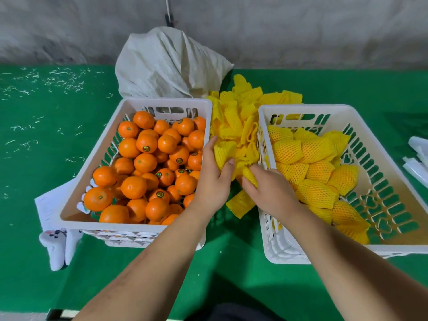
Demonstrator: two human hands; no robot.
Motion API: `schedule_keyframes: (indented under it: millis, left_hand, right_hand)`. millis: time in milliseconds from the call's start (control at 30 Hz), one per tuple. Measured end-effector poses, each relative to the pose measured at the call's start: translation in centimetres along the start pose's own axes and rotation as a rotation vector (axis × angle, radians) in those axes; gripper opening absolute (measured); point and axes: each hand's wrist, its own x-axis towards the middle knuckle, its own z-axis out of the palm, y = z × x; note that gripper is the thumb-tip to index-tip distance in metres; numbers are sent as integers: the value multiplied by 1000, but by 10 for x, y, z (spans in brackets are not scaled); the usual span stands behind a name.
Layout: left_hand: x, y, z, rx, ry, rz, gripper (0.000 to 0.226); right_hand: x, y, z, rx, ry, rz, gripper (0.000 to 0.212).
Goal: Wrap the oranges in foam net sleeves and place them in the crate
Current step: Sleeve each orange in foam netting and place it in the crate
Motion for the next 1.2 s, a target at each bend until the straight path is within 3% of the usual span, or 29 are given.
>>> schedule_keyframes:
  millis: [133,200,267,300,333,400,467,533,567,633,733,800,900,1033,1100,1200]
  left_hand:
    - [20,-12,-31,630,-338,173,78]
    - [25,-21,-45,650,-262,152,72]
    - [31,-33,-58,511,-43,55,49]
    - [36,-42,-66,581,10,-25,43]
    - [40,-51,-73,741,-38,-151,45]
    - [42,-68,-80,1061,-368,-472,68]
    - [39,-81,-77,1187,-600,-651,94]
    - [37,-92,-74,1320,-579,-613,103]
    - [38,-94,-74,1365,-522,-586,97]
    - [43,-95,-75,1327,-430,-615,76]
    - [46,-96,-79,1241,-394,-616,79]
    - [47,-86,-82,1135,-286,-533,73]
    - [41,-68,-86,948,-13,-259,71]
    - [19,-37,-75,480,161,81,73]
    - [7,-22,-62,300,137,116,74]
    - [-8,-12,-38,92,19,44,74]
  right_hand:
    - [2,2,1,102,67,107,24]
    - [2,4,3,109,91,110,28]
    - [2,5,4,103,100,79,30]
    - [2,6,4,89,95,66,32]
    - [2,6,4,60,82,60,35]
    - [3,6,4,-35,18,61,40]
    - [2,5,3,-103,-43,56,36]
    - [2,5,3,-98,-54,53,23]
    - [2,5,2,-79,-55,58,21]
    - [3,6,2,-55,-67,69,25]
    - [5,8,4,-59,-51,56,22]
    - [5,8,4,-51,-32,30,13]
    - [4,8,3,-29,-20,2,6]
    - [1,5,2,-29,6,19,25]
    - [-1,4,2,-19,19,51,30]
    - [1,2,2,-7,-46,137,72]
